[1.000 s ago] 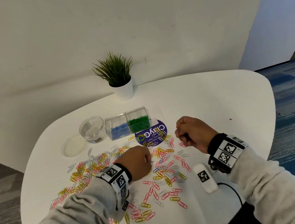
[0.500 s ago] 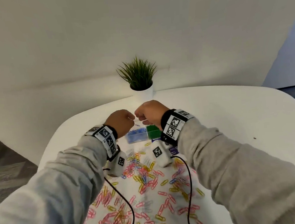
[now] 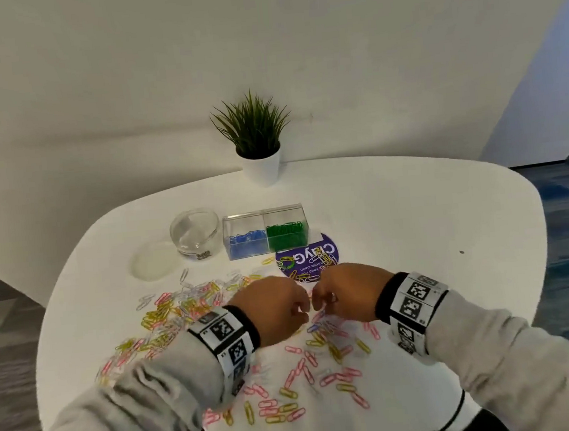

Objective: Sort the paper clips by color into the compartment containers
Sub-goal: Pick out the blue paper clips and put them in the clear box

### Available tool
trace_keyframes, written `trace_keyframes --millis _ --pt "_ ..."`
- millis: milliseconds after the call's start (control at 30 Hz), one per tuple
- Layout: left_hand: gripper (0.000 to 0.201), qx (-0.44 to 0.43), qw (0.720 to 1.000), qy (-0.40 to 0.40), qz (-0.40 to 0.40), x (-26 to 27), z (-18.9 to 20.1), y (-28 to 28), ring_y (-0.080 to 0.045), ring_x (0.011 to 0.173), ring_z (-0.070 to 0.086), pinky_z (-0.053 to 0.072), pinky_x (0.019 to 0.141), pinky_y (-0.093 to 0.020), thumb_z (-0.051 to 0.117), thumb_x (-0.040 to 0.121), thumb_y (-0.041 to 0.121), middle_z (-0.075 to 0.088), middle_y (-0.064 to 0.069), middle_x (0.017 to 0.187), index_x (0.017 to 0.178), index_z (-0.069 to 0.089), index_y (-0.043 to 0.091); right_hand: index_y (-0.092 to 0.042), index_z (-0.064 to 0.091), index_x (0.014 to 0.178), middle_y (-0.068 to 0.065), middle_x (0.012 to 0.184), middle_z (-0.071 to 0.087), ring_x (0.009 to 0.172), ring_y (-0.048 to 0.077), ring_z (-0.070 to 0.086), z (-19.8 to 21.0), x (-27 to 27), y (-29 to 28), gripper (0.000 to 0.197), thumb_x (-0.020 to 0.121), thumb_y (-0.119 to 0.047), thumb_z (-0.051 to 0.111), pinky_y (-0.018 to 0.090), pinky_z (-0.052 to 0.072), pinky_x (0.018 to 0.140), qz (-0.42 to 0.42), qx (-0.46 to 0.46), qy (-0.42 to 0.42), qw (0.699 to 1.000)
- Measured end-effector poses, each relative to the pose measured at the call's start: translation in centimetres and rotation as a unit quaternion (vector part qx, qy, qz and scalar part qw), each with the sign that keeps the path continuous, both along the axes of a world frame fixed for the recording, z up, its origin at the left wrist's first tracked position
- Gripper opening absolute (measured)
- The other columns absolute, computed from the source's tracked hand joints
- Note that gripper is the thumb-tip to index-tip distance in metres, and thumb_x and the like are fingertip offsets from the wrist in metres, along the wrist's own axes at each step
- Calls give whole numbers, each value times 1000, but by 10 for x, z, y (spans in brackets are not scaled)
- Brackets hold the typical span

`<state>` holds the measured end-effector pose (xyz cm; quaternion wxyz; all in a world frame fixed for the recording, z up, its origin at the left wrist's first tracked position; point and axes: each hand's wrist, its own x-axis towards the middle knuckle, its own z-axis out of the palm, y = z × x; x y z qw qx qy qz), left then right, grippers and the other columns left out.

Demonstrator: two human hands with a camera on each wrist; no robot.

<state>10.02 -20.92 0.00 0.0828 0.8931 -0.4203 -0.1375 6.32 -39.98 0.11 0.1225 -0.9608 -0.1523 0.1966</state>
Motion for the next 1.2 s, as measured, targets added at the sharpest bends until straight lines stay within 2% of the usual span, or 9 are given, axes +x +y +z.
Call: trace_keyframes --millis 167,400,500,600,667,767,933,1033,1200 --pt "16 22 999 10 23 -14 -21 -13 -22 88 62 53 75 -33 56 92 30 66 0 96 100 70 27 -23 68 98 -2 99 61 91 18 57 -19 -5 1 13 92 -22 57 33 49 79 -35 9 -29 999" --pt "12 7 997 40 68 -6 -21 6 -15 80 58 54 75 -34 53 91 23 64 5 89 89 65 24 -27 63 88 -12 90 62 83 7 59 -16 -8 -18 5 89 -22 65 20 41 68 -130 133 -6 983" --pt "13 -7 996 43 75 -2 -21 10 -11 84 57 48 75 -25 56 92 25 65 9 95 96 68 27 -25 64 90 -10 79 63 69 4 58 -11 -10 -27 9 88 -19 69 23 45 65 -175 201 -7 964" --pt "16 -13 997 46 65 -7 -20 4 -10 89 58 50 80 -28 60 94 33 64 8 100 107 70 31 -22 68 96 4 78 67 64 6 63 -9 -13 -31 15 88 -10 63 26 53 64 -224 257 -4 940" --pt "18 0 998 37 52 -13 -20 -2 -12 90 58 53 81 -32 59 95 37 61 8 100 109 69 34 -15 69 93 11 82 70 66 10 65 -7 -16 -32 13 87 -5 63 29 56 64 -250 297 8 922" --pt "16 25 998 13 47 -17 -21 -8 -16 91 58 54 80 -35 55 96 38 57 6 100 105 67 36 -10 73 94 10 87 74 71 13 68 -4 -19 -33 9 87 -5 69 31 59 69 -278 344 24 897" --pt "15 43 998 2 45 -17 -21 -7 -18 86 57 54 77 -36 49 97 33 56 4 94 93 63 28 -10 75 98 9 91 76 84 20 73 0 -23 -38 12 86 -8 72 34 62 76 -318 379 15 869" --pt "15 34 998 11 56 -14 -20 -1 -18 86 58 53 76 -34 49 97 30 60 4 94 94 62 24 -8 74 100 12 89 76 83 22 74 5 -27 -43 14 86 -6 73 33 61 74 -317 400 29 859" --pt "16 -7 995 46 92 -12 -15 7 -10 89 57 49 81 -26 56 97 30 61 11 100 112 62 31 -3 69 94 11 86 76 77 20 74 7 -31 -50 13 84 -6 76 31 60 69 -314 379 23 870"
